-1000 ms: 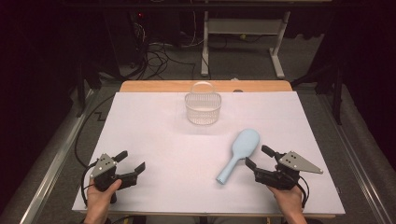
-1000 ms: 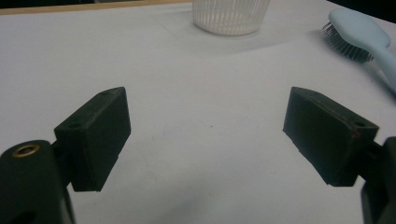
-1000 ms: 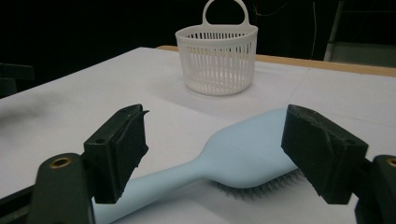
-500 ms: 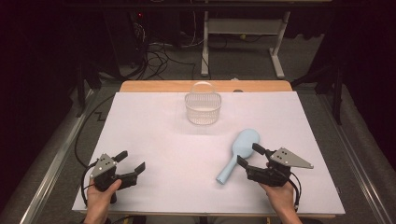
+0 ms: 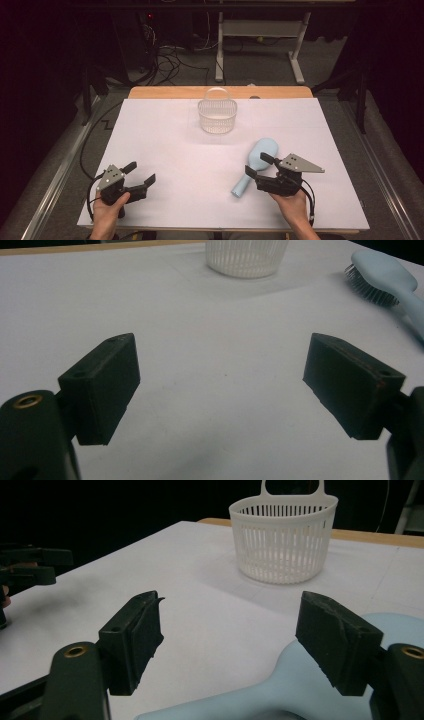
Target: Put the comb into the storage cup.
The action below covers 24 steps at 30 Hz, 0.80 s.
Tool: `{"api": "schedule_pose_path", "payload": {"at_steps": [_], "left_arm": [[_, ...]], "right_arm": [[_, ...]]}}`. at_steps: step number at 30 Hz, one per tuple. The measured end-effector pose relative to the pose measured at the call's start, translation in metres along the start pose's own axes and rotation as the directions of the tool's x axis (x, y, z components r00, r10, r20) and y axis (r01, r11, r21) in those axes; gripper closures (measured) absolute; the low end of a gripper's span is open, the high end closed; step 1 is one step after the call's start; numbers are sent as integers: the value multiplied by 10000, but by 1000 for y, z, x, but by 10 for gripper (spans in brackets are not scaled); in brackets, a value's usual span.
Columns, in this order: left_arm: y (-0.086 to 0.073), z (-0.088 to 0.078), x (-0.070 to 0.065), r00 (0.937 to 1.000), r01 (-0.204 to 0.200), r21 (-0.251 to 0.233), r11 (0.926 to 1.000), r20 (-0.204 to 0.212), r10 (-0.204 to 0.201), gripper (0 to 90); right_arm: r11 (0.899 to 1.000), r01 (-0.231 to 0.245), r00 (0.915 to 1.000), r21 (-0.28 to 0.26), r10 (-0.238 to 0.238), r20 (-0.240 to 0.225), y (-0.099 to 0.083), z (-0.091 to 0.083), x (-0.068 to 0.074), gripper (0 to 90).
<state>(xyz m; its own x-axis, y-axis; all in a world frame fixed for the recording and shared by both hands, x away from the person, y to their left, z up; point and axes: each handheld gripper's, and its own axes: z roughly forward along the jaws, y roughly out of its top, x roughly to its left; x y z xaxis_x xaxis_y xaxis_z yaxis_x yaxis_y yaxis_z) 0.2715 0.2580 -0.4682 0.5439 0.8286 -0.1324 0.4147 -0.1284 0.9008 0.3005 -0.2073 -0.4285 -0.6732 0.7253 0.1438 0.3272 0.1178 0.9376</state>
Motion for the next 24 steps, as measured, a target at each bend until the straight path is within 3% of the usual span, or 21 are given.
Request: {"api": "schedule_pose_path", "payload": {"at_steps": [10,16,20,21,22,24], "left_arm": [[0,0,0,10000,25,17,10000,-35,-25,159],[0,0,0,10000,15,20,10000,-37,-15,159],[0,0,1,10000,25,8,10000,-31,-25,159],[0,0,1,10000,25,8,10000,-31,-25,159],[0,0,0,10000,26,-1,10000,-3,-26,159],[0,0,0,10000,3,-1,10000,6,-3,159]], "right_arm": [[9999,-109,9988,65,112,-474,9,10,3,278],[9960,150,9986,885,-105,-512,15,19,5,363],[9838,292,9962,1771,-141,-859,25,30,10,473],[9838,292,9962,1771,-141,-859,25,30,10,473],[9741,311,9948,2238,-84,-1017,29,35,11,538],[9618,420,9946,2707,-147,-1024,33,40,13,584]]}}
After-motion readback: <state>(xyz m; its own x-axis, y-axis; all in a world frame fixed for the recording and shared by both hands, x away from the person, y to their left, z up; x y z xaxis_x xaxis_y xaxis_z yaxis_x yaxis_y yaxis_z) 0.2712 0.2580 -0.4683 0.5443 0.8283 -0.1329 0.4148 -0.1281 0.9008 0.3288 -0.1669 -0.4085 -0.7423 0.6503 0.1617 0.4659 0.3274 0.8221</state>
